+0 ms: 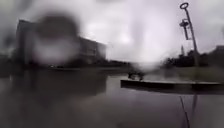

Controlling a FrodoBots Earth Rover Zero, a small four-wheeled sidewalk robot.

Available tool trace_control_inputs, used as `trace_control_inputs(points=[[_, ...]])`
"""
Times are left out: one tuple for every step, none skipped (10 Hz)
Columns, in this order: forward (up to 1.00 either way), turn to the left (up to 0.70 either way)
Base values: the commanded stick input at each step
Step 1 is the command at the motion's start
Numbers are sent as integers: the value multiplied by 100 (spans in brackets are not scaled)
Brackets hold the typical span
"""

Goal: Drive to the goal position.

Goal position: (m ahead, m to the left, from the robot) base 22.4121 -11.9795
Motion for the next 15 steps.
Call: trace_control_inputs(points=[[70, 0], [70, 0], [70, 1], [70, 21], [70, 35], [70, 35], [70, 35], [70, 6], [70, 0], [70, 0], [70, 0], [70, 0], [70, 0], [70, 0], [70, 0]])
